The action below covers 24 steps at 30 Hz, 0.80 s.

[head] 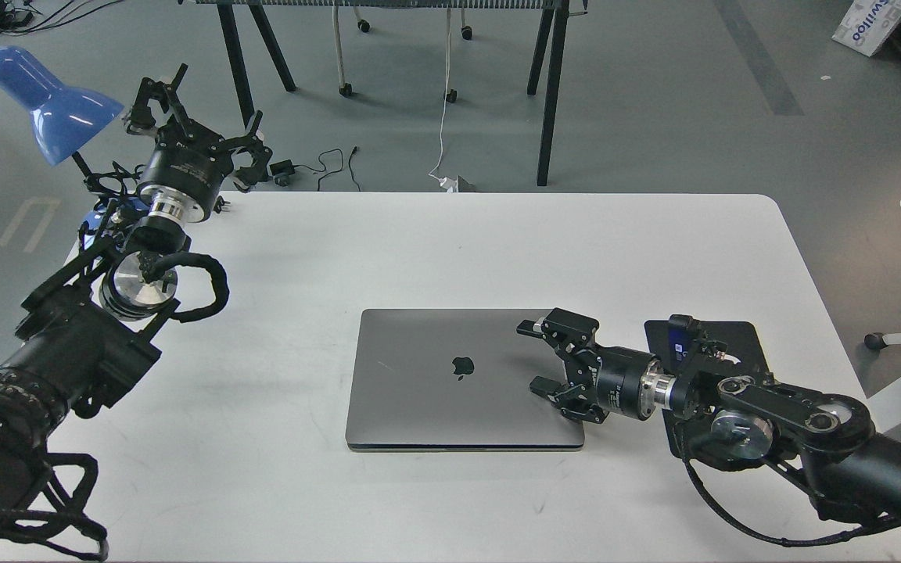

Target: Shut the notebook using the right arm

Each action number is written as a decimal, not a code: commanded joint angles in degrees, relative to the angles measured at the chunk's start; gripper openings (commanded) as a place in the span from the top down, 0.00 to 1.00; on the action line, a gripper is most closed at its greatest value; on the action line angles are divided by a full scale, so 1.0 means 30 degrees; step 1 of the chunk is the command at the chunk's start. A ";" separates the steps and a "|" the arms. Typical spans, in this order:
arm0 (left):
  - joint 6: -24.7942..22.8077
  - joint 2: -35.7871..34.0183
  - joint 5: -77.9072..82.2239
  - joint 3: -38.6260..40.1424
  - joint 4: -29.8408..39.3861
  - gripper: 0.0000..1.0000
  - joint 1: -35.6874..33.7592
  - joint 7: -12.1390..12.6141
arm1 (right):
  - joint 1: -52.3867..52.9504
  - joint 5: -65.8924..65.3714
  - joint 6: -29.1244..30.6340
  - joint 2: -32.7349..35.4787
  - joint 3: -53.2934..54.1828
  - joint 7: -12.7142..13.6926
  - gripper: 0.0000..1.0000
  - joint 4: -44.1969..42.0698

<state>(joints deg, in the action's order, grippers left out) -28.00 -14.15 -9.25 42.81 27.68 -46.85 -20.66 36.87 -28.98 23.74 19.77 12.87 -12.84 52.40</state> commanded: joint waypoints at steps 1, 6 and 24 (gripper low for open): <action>0.0000 -0.0001 -0.0021 -0.0002 -0.0026 0.00 0.0000 0.0002 | 0.0043 -0.0068 -0.0354 -0.0028 -0.0188 0.0413 0.00 -0.0008; 0.0000 -0.0001 0.0009 -0.0002 0.0003 0.00 0.0000 0.0002 | 0.0072 0.0108 -0.0413 -0.0028 0.1154 0.0297 0.00 0.0051; 0.0000 -0.0001 0.0009 -0.0031 -0.0026 0.00 0.0000 0.0002 | 0.0512 0.2445 -0.1145 -0.0290 1.6098 0.1087 0.00 -0.1322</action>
<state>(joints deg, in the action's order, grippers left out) -28.00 -14.15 -9.24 42.75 27.68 -46.84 -20.66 38.20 -26.06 21.91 19.74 56.47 -10.35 51.00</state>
